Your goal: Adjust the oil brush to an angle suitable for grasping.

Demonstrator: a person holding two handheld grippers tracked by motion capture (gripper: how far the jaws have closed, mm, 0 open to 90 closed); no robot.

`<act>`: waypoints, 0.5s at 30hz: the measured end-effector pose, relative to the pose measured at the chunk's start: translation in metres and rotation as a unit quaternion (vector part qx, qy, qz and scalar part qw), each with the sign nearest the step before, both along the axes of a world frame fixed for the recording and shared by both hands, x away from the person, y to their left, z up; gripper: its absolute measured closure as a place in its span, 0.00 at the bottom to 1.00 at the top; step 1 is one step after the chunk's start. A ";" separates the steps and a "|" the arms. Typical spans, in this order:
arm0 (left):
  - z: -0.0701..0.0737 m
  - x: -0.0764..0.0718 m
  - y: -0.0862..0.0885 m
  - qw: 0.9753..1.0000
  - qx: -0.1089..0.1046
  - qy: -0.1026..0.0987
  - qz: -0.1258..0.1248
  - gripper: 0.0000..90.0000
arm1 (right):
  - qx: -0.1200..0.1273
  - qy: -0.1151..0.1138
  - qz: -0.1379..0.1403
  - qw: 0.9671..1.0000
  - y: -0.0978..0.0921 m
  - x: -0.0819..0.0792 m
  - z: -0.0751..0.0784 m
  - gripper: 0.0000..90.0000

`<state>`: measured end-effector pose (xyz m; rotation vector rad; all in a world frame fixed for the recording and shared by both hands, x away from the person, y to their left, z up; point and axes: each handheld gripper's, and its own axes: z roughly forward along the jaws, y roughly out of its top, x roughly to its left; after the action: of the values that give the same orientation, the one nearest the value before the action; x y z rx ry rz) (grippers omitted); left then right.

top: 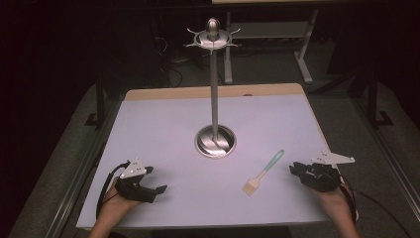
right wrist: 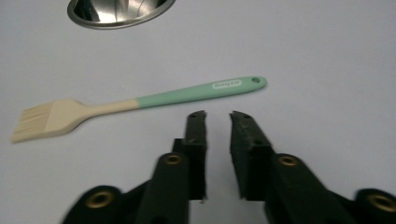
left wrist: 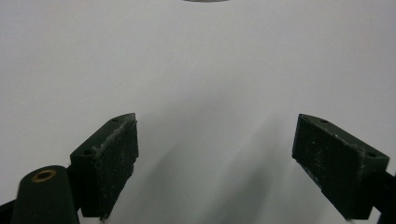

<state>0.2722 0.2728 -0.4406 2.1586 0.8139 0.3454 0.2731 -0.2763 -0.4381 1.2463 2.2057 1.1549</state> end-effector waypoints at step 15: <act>0.002 0.000 0.005 1.000 0.002 -0.004 0.010 0.16 | -0.013 0.008 0.006 1.000 0.016 0.051 0.010 1.00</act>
<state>0.2726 0.2782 -0.4388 2.1530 0.8320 0.3655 0.3236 -0.2605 -0.4279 1.2386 2.2359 1.1209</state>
